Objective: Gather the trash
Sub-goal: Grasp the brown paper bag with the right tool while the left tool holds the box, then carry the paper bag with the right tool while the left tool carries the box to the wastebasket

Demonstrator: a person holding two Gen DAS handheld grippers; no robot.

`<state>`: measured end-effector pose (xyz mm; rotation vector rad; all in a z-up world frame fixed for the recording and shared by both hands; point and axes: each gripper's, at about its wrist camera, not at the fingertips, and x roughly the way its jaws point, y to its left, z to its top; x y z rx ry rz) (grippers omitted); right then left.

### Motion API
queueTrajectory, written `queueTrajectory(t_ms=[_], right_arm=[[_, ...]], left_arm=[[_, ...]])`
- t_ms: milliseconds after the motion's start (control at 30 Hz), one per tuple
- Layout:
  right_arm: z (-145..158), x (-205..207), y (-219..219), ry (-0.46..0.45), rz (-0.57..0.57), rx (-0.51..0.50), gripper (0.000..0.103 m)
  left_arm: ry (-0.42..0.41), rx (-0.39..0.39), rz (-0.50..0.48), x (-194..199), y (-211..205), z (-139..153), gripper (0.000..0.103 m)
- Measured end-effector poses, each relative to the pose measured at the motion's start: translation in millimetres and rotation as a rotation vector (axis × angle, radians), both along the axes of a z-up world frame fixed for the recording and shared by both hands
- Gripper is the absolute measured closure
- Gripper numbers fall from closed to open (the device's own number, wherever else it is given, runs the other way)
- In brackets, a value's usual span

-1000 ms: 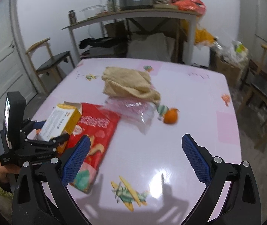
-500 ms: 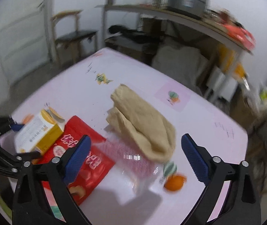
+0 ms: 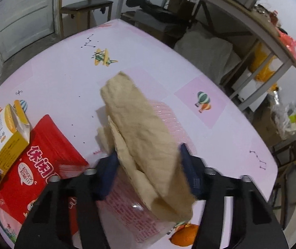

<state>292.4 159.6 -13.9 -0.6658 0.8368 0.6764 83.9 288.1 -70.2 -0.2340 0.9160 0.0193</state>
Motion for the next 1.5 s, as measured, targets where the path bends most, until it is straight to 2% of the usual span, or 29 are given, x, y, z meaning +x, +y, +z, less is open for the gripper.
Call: queueTrajectory(t_ms=[133, 267, 367, 400, 767, 933, 1067, 1167, 1233, 1267, 1333, 1400, 1500], right_arm=[[9, -2, -12, -0.026, -0.034, 0.037, 0.076], [22, -3, -25, -0.067, -0.076, 0.080, 0.082], [35, -5, -39, -0.095, -0.116, 0.123, 0.100], [36, -5, -41, -0.098, -0.125, 0.131, 0.102], [70, -20, -82, -0.147, -0.232, 0.269, 0.103], [97, -53, -110, -0.189, -0.247, 0.324, 0.103], [102, -80, -129, -0.168, -0.256, 0.332, 0.103], [99, -98, -139, -0.113, -0.249, 0.329, 0.103], [89, -108, -142, -0.038, -0.239, 0.324, 0.103], [83, -113, -144, 0.010, -0.232, 0.329, 0.103], [62, -119, -149, 0.180, -0.213, 0.375, 0.103], [42, -123, -152, 0.280, -0.226, 0.391, 0.102], [17, -126, -154, 0.296, -0.285, 0.341, 0.102]], left_arm=[[-0.008, -0.006, 0.003, 0, 1, 0, 0.026], [-0.017, -0.010, 0.013, 0, 3, 1, 0.027], [-0.031, -0.011, 0.026, 0, 6, 3, 0.027], [-0.035, -0.012, 0.030, 0, 7, 4, 0.027], [-0.062, -0.015, 0.056, -4, 11, 10, 0.027], [-0.073, -0.018, 0.062, -5, 14, 12, 0.028], [-0.082, -0.018, 0.064, -6, 15, 15, 0.028], [-0.087, -0.016, 0.069, -9, 16, 17, 0.028], [-0.091, -0.020, 0.075, -12, 17, 19, 0.028], [-0.091, -0.020, 0.077, -13, 17, 19, 0.028], [-0.091, -0.021, 0.079, -14, 18, 19, 0.028], [-0.091, -0.021, 0.077, -14, 18, 19, 0.028], [-0.086, -0.022, 0.075, -15, 18, 19, 0.028]])
